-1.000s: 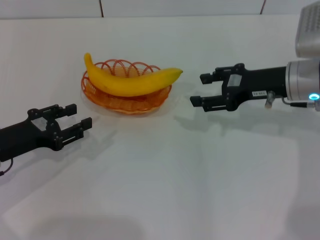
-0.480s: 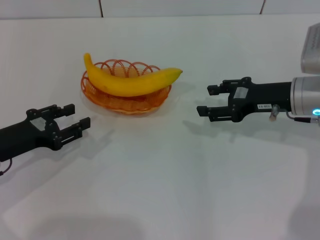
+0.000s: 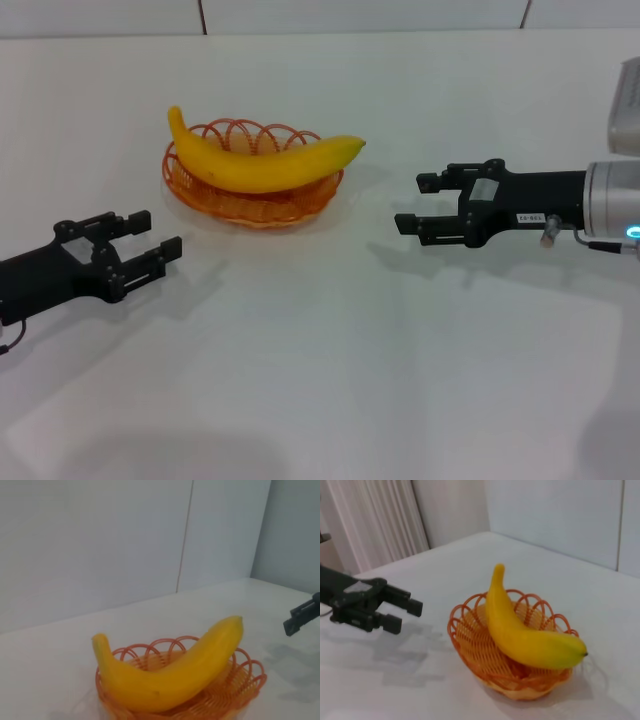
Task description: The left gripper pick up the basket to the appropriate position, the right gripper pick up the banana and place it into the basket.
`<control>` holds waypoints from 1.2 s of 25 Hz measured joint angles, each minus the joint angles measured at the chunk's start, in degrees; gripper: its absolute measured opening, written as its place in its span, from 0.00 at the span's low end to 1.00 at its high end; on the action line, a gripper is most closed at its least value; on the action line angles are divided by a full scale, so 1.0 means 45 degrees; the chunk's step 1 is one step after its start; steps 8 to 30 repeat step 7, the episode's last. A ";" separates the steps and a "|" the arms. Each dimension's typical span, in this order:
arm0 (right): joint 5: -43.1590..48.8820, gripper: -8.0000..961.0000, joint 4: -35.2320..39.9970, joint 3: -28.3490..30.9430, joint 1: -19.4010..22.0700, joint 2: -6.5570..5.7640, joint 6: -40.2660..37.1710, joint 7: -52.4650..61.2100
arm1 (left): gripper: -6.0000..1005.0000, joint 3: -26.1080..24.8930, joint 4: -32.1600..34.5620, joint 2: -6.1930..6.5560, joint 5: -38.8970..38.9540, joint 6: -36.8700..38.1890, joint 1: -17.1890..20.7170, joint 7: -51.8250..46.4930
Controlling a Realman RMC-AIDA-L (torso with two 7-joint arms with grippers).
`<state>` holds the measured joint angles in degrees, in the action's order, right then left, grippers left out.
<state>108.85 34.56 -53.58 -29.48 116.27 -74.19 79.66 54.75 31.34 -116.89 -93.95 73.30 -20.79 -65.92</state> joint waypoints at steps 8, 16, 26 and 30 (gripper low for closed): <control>-0.0414 0.76 -0.0216 0.0304 0.0213 -0.0013 -0.0102 -0.0530 | 0.59 0.0000 -0.0036 0.0000 0.0000 0.0000 -0.0021 0.0000; -0.0414 0.76 -0.0216 0.0304 0.0213 -0.0013 -0.0102 -0.0530 | 0.59 0.0000 -0.0036 0.0000 0.0000 0.0000 -0.0021 0.0000; -0.0414 0.76 -0.0216 0.0304 0.0213 -0.0013 -0.0102 -0.0530 | 0.59 0.0000 -0.0036 0.0000 0.0000 0.0000 -0.0021 0.0000; -0.0414 0.76 -0.0216 0.0304 0.0213 -0.0013 -0.0102 -0.0530 | 0.59 0.0000 -0.0036 0.0000 0.0000 0.0000 -0.0021 0.0000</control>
